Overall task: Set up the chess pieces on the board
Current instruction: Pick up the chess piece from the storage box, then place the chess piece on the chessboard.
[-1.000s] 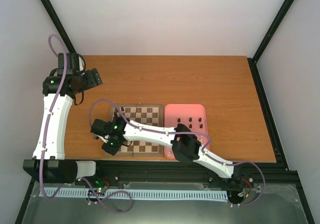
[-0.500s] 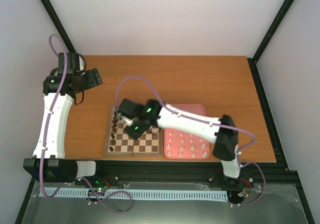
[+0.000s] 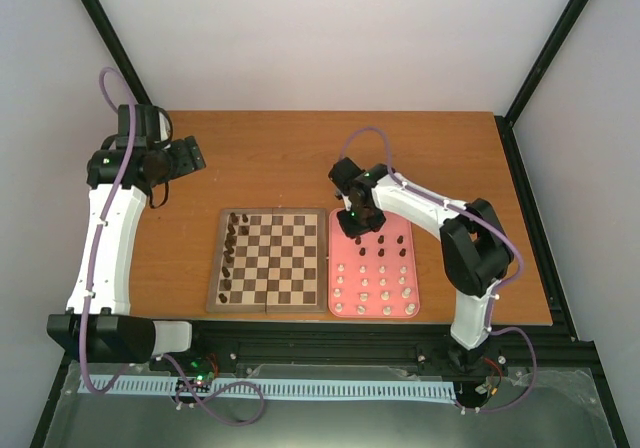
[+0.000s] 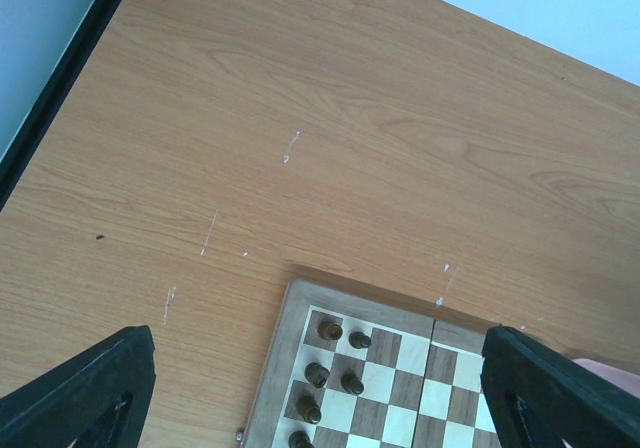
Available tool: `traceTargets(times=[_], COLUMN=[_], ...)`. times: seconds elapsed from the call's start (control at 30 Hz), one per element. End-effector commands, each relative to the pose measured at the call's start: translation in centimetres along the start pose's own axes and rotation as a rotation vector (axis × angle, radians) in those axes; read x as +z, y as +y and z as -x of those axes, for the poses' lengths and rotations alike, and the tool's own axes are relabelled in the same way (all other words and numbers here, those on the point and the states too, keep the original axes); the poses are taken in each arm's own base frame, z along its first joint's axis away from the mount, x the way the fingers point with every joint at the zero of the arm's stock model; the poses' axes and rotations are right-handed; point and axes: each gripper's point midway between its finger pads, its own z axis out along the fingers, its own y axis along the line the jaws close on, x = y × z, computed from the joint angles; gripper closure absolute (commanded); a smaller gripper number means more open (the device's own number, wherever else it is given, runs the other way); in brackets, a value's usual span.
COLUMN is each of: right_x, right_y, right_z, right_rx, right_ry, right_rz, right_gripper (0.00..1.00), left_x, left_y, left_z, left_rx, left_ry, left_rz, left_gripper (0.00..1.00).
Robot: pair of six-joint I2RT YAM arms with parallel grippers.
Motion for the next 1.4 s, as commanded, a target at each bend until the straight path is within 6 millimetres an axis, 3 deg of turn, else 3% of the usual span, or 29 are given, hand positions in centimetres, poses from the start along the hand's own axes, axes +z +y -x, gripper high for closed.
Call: traceTargets(times=[0.0, 0.23, 0.7, 0.83, 0.97, 1.07, 1.17, 1.37], right_x=[1.7, 3.5, 4.8, 3.8, 0.8, -1.9, -4.4, -4.9], right_y=[0.3, 0.0, -0.7, -0.8, -0.3, 1.7, 5.6, 15.6], right_z=[-0.5, -1.6, -1.8, -1.5, 0.3, 2.4, 4.8, 6.6], right_rx=[-0.013, 0.003, 0.023, 0.028, 0.025, -0.016, -0.073, -0.236], right_ry=[0.023, 0.063, 0.086, 0.073, 0.014, -0.048, -0.102, -0.112], right_rz=[0.039, 0.026, 0.020, 0.014, 0.016, 0.022, 0.064, 0.147], right_gripper=[0.68, 0.68, 0.87, 0.96, 0.97, 0.97, 0.97, 0.97], left_x=[0.2, 0.6, 0.4, 0.4, 0.2, 0.1, 0.2, 0.0], left_y=[-0.1, -0.2, -0.1, -0.2, -0.2, -0.2, -0.2, -0.2], left_z=[0.0, -0.2, -0.4, -0.4, -0.4, -0.5, -0.5, -0.4], left_rx=[0.013, 0.014, 0.015, 0.015, 0.014, 0.016, 0.015, 0.013], left_ry=[0.013, 0.024, 0.024, 0.024, 0.020, 0.020, 0.021, 0.014], left_rz=[0.008, 0.004, 0.002, -0.002, -0.005, -0.004, -0.007, -0.009], left_gripper=[0.00, 0.00, 0.00, 0.00, 0.00, 0.00, 0.00, 0.00])
